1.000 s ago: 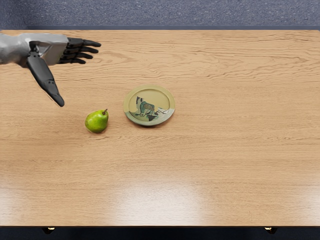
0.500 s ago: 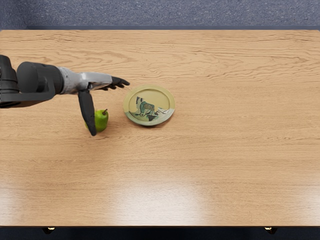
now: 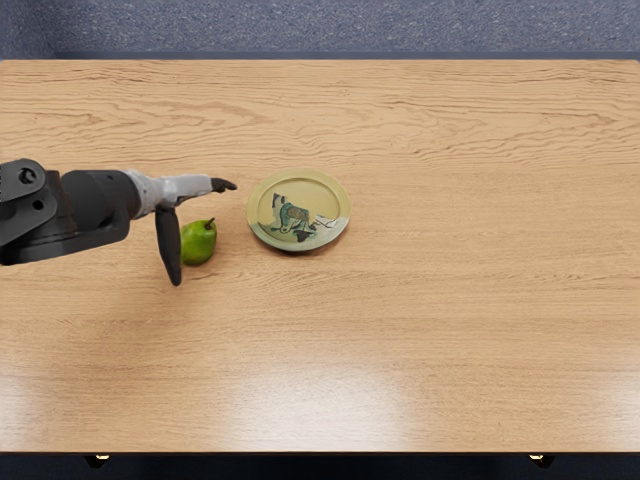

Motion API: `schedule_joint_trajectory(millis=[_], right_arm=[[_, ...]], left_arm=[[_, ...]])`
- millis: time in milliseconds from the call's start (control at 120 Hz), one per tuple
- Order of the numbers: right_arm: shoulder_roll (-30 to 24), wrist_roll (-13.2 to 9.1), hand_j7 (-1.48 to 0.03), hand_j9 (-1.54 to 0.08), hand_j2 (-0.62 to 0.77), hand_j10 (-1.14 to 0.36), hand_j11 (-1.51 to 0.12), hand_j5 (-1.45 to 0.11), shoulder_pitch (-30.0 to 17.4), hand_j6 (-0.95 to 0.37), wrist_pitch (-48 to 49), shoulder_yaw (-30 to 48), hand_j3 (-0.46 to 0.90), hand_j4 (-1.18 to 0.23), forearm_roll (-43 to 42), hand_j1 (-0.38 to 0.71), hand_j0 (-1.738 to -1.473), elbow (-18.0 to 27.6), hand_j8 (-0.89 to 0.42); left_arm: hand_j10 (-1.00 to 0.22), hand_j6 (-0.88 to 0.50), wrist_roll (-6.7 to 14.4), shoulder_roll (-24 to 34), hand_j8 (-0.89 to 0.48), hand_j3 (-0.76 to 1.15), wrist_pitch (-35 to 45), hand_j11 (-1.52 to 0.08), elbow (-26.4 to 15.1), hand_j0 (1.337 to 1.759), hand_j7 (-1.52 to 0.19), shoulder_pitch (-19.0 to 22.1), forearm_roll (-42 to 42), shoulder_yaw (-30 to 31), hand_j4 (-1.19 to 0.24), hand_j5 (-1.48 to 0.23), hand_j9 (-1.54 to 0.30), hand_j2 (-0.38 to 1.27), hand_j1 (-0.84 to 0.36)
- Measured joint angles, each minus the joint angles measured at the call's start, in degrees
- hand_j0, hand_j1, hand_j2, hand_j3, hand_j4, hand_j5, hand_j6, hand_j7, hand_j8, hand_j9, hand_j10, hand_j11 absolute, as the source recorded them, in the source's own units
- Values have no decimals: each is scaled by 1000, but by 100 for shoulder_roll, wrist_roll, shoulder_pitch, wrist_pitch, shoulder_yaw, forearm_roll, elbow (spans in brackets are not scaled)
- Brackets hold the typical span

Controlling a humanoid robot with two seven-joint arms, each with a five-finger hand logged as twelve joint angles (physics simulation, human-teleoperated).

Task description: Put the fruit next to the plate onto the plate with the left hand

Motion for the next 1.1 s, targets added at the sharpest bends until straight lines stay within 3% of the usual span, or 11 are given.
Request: schedule_joint_trajectory(millis=[433, 750, 1100], right_arm=[[0, 0, 0, 0, 0, 0, 0, 0, -3, 0, 0, 0, 0, 0, 0, -349, -1658, -9, 0], [0, 3, 0, 0, 0, 0, 0, 0, -10, 0, 0, -2, 0, 0, 0, -349, -1658, -72, 0], [0, 8, 0, 0, 0, 0, 0, 0, -4, 0, 0, 4, 0, 0, 0, -349, -1658, -96, 0]], left_arm=[[-115, -117, 0, -458, -117, 0, 557, -146, 695, 1658, -146, 238, 801, 210, -116, -146, -146, 24, 216], [-212, -214, 0, -585, -213, 0, 825, -271, 621, 1658, -271, 490, 929, 241, -213, -272, -271, 44, 101], [-446, -450, 0, -550, -423, 0, 865, -574, 502, 1658, -570, 601, 924, 254, -449, -570, -574, 92, -177]])
